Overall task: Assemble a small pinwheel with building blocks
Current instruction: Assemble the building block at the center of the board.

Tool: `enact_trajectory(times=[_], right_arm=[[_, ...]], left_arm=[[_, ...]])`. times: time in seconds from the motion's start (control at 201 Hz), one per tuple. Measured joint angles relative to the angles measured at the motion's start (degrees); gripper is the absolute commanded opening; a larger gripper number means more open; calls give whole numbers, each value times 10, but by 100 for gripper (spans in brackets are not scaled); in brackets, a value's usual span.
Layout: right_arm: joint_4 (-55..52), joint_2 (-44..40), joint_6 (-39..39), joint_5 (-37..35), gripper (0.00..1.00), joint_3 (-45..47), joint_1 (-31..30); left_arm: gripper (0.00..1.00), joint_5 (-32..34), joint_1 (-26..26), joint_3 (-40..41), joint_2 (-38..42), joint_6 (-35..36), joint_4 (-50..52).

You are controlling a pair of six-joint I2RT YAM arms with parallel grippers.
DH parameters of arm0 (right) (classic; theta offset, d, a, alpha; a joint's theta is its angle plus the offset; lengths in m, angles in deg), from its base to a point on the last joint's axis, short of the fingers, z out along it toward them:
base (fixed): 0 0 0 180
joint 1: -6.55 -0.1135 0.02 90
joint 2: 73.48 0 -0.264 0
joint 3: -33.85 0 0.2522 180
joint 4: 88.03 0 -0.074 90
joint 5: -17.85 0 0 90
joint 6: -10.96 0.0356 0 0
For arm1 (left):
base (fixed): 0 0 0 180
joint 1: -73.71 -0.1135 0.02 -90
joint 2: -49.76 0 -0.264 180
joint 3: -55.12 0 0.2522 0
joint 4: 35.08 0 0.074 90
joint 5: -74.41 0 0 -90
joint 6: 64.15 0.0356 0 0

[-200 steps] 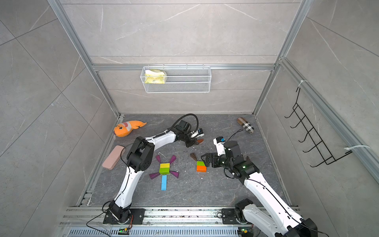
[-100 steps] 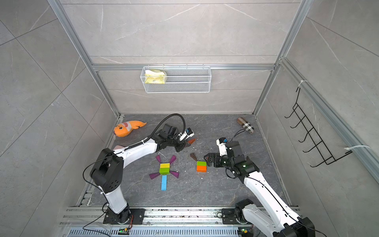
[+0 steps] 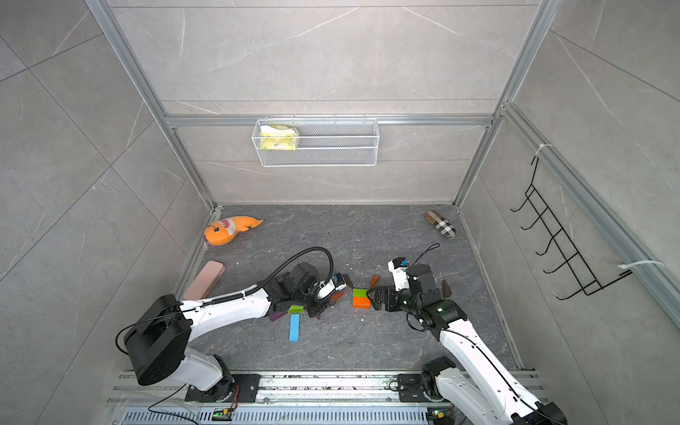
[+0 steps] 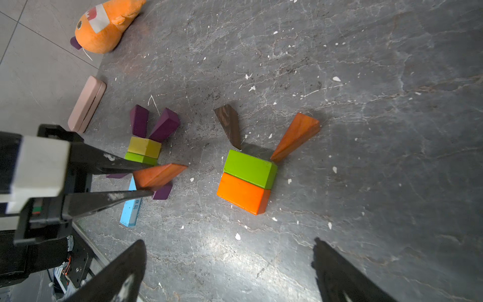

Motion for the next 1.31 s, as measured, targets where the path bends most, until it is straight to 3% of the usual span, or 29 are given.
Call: enact_trajectory(times=[0.388,1.309], right_arm=[[0,5,5,3,99,1,0],[-2,4,3,3,100,1,0]], left_arm=[[11,42,37,42,-21,-47,-101],[11,6,49,48,-66,-60,-132]])
